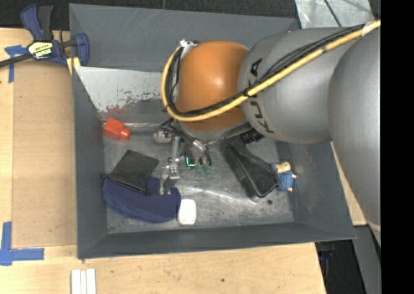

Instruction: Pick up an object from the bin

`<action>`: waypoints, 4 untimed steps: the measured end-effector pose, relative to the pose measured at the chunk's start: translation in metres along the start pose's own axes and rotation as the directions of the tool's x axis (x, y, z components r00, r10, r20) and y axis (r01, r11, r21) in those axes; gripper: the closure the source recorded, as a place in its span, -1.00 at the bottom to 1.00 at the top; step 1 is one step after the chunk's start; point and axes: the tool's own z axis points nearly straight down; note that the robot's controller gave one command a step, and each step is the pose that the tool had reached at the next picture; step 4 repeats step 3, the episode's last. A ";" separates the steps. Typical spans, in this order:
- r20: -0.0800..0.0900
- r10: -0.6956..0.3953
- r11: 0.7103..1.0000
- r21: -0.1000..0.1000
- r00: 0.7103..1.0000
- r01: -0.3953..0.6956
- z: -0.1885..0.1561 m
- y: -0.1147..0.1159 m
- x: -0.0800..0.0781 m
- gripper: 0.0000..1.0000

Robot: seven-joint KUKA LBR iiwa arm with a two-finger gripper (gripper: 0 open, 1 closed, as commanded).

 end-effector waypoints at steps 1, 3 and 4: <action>0.000 -0.231 0.973 0.011 0.973 0.231 0.081 0.052 -0.011 -1.00; 0.017 -0.230 0.973 -0.001 0.973 0.230 -0.086 0.069 -0.002 1.00; 0.017 -0.230 0.973 -0.001 0.973 0.230 -0.086 0.069 -0.002 1.00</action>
Offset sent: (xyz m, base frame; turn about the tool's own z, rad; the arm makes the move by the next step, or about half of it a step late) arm 0.0067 0.0562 -0.0883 -0.2304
